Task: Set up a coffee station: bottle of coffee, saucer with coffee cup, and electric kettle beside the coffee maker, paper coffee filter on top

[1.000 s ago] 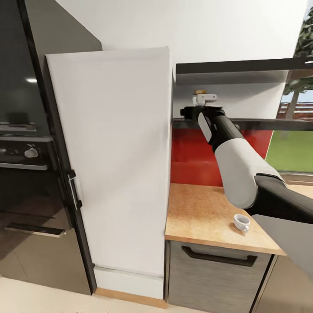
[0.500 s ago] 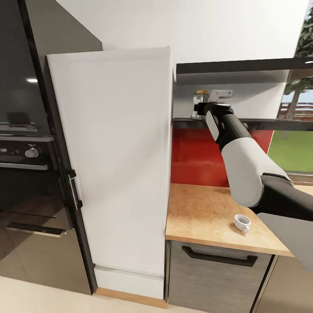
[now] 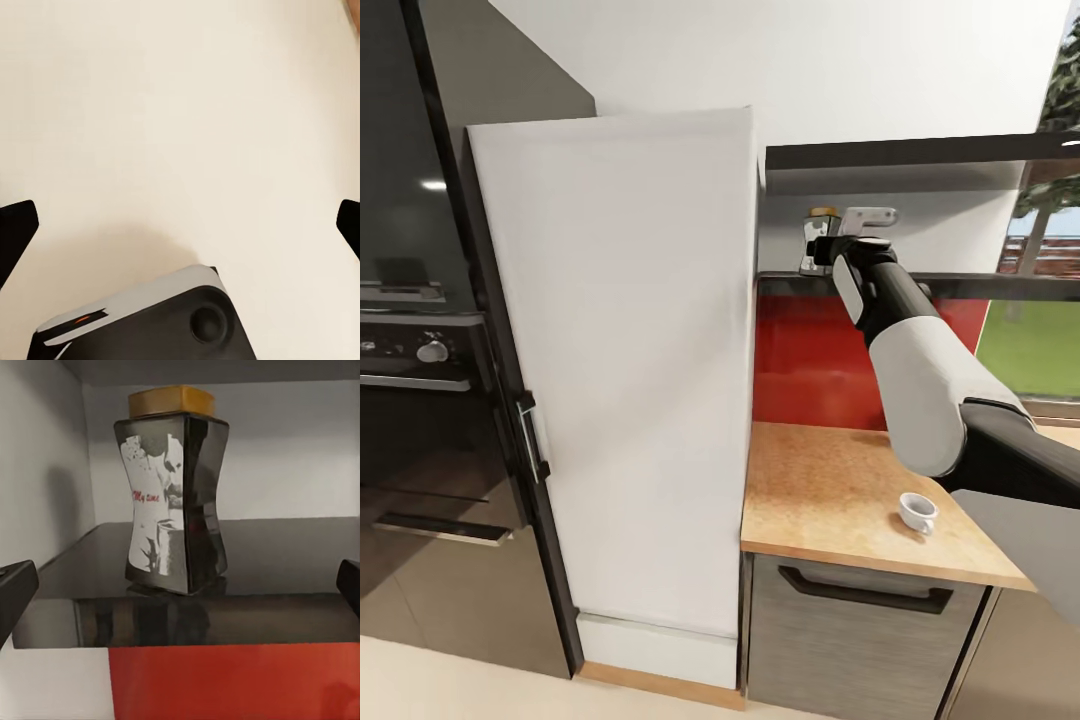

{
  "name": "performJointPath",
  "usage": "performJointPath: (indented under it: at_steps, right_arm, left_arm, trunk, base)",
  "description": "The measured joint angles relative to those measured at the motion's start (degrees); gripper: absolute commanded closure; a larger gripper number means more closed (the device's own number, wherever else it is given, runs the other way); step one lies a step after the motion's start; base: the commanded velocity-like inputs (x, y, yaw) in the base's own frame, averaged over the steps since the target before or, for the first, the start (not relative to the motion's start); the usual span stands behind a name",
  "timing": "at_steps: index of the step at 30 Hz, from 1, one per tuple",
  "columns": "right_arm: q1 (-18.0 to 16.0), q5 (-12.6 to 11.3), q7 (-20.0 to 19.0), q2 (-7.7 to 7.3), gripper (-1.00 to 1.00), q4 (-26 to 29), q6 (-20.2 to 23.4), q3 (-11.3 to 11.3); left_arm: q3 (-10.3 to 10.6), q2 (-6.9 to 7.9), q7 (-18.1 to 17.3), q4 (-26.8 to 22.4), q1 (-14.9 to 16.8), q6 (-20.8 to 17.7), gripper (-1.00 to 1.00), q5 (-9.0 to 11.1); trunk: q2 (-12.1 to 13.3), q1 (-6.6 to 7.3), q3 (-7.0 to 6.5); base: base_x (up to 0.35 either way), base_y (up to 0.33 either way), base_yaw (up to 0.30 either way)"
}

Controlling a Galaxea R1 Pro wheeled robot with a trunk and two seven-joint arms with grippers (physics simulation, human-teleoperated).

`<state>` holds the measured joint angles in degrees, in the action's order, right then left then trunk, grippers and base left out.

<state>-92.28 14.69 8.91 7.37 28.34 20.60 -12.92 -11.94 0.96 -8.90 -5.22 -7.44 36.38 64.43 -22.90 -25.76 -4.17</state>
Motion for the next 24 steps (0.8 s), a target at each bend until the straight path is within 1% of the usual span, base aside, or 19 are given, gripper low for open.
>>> performJointPath:
  at_steps: [8, 14, 24]
  right_arm:
    - [-0.1, 0.0, -0.1, -0.07, -1.0, 0.1, 0.0, 0.0]
    - [-0.1, 0.0, -0.2, -0.14, -1.0, 0.1, 0.0, 0.0]
    - [-0.1, 0.0, -0.2, -0.21, -1.0, 0.3, 0.0, 0.0]
  left_arm:
    - [0.0, 0.02, 0.0, 0.0, 0.0, -0.1, -1.0, 0.1]
    - [0.0, 0.02, 0.0, 0.0, 0.0, -2.0, -1.0, 0.0]
    - [0.0, 0.02, 0.0, 0.0, 0.0, -2.6, -1.0, -0.1]
  trunk:
    - [0.0, 0.0, 0.0]
    - [0.0, 0.0, 0.0]
    - [0.0, 0.0, 0.0]
  base:
    - [0.178, 0.099, 0.0]
    - [0.029, 0.014, 0.0]
    - [0.009, 0.001, 0.0]
